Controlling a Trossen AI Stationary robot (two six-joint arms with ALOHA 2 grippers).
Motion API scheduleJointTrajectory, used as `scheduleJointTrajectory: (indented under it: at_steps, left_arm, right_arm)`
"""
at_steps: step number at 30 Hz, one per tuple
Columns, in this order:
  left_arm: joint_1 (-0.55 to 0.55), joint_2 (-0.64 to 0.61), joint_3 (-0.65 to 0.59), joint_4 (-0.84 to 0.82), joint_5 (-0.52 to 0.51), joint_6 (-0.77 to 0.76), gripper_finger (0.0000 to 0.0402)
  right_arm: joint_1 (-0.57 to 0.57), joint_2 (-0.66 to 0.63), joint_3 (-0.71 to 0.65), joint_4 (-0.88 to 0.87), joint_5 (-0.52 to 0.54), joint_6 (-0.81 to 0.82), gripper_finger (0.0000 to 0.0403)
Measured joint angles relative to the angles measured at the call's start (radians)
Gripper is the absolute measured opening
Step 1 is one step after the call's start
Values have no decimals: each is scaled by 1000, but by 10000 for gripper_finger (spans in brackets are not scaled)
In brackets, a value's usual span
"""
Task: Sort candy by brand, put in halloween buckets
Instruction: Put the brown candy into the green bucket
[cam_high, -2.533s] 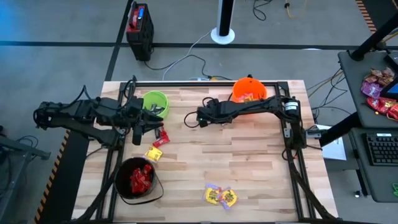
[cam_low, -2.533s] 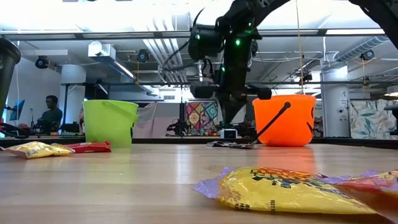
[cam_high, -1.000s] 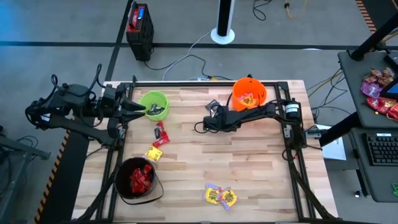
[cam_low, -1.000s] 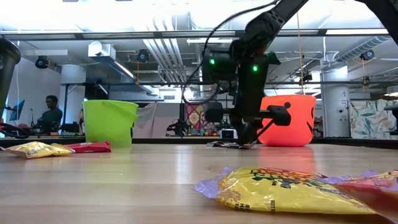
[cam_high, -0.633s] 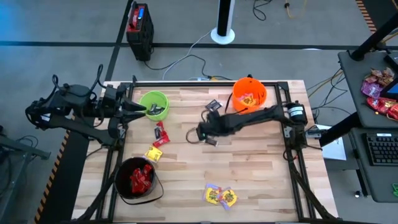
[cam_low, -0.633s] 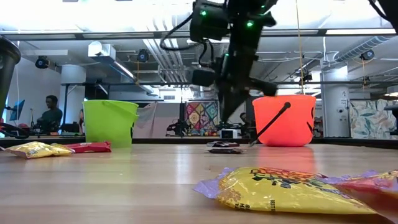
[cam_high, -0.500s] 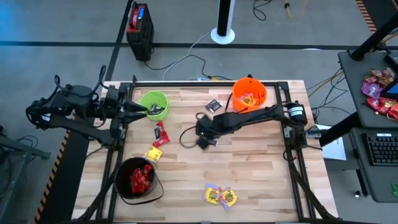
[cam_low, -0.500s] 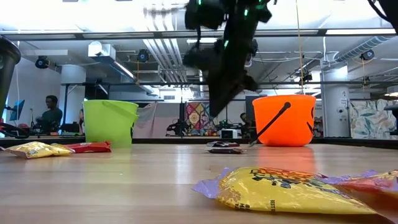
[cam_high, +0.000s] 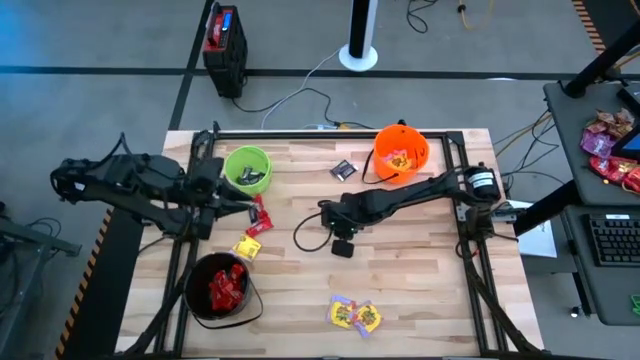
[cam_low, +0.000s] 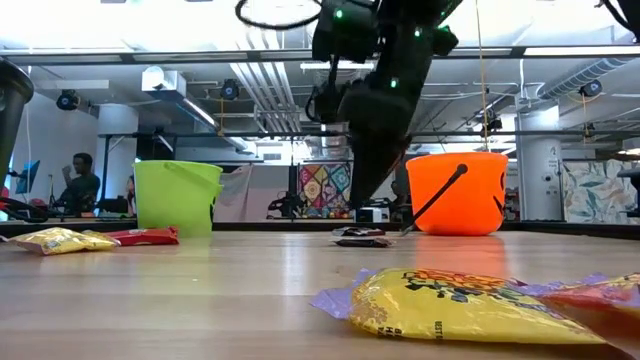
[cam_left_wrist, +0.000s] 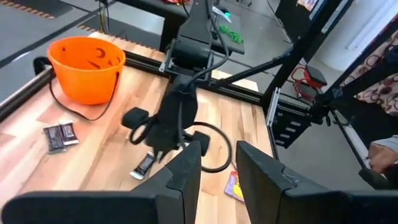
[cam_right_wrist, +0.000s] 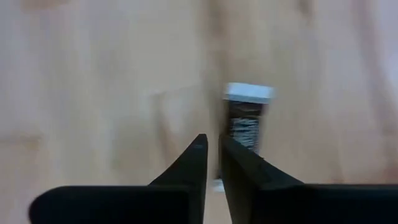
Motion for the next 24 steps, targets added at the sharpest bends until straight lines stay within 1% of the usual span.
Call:
scheduleJointTrajectory:
  at_steps: [3,5,10,12,16,20,24]
  left_arm:
    - [-2,2,-28,28,0,-11,83]
    - [-2,1,-37,40,-1,-16,82]
    - [-2,-2,-44,40,-2,-3,82]
    - [-2,-2,-44,41,-4,1,82]
    - [-2,-3,-44,41,-49,4,82]
    - [-2,-3,-44,41,-89,10,82]
    - [-1,-3,-44,41,-113,16,82]
  right_arm:
    - [0,16,-13,8,121,65,55]
    - [-2,18,-23,8,166,72,73]
    - [-3,18,-86,39,170,57,121]
    - [-8,18,-125,84,171,75,139]
    - [-19,12,-170,156,166,123,169]
    - [-20,12,-181,176,161,121,184]
    - [-25,9,-162,167,153,113,187]
